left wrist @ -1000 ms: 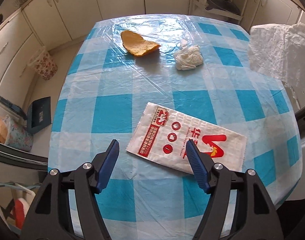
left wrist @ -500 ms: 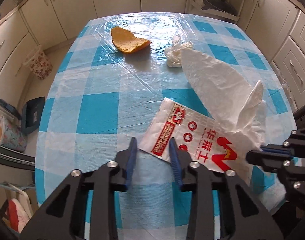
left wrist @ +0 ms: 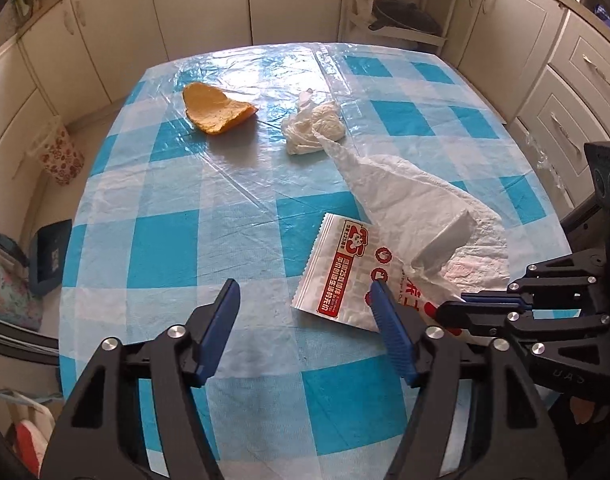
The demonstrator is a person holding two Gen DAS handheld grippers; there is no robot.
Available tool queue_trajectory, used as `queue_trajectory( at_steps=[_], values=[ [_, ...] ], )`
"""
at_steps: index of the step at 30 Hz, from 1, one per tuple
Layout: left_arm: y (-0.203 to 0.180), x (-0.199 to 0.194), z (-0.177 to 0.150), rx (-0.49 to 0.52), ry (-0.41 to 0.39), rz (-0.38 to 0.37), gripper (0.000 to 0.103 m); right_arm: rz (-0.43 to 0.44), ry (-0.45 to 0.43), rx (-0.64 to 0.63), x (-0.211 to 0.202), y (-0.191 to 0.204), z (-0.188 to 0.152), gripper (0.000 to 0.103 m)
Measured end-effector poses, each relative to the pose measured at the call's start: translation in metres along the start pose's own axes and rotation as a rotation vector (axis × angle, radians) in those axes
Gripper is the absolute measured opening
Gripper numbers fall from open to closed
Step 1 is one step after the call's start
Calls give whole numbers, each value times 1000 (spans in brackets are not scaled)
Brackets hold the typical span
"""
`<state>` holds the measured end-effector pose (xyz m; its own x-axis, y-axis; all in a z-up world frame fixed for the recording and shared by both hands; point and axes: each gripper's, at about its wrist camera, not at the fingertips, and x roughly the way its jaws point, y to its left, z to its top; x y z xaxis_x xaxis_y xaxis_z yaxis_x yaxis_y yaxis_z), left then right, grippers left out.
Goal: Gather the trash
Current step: 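Grasp the red-and-white wrapper with the left gripper while the right gripper holds the white sheet, then lift the wrapper and white sheet toward the yellow bucket with both grippers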
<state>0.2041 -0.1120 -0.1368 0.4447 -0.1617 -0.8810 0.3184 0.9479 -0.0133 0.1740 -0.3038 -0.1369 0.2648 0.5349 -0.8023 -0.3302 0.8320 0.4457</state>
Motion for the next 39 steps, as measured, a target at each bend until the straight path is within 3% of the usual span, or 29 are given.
queue_trajectory(
  at_steps=[5, 6, 7, 9, 15, 20, 27, 39],
  values=[
    [-20, 16, -3, 51, 22, -34, 69, 60, -11, 58, -2, -11, -1, 3],
    [-25, 17, -4, 66, 7, -23, 65, 65, -13, 63, -3, -13, -2, 3],
    [-29, 16, -4, 77, -2, -29, 60, 68, -14, 66, -4, -13, -3, 3],
    [-34, 12, -4, 76, -8, -66, 32, 72, -15, 68, -7, -15, -4, 3],
    [-39, 10, -4, 60, 0, -162, 3, 97, -17, 91, -11, -21, -5, 3],
    [-33, 4, -3, 28, -4, -196, 3, 83, -24, 94, -18, -25, -7, 3],
    [-22, -24, 10, -21, -78, -153, 3, 82, -118, 127, -51, -35, -4, 3],
    [-71, -62, 31, -14, -211, -184, 3, 42, -272, 180, -113, -57, -17, 3]
  ],
)
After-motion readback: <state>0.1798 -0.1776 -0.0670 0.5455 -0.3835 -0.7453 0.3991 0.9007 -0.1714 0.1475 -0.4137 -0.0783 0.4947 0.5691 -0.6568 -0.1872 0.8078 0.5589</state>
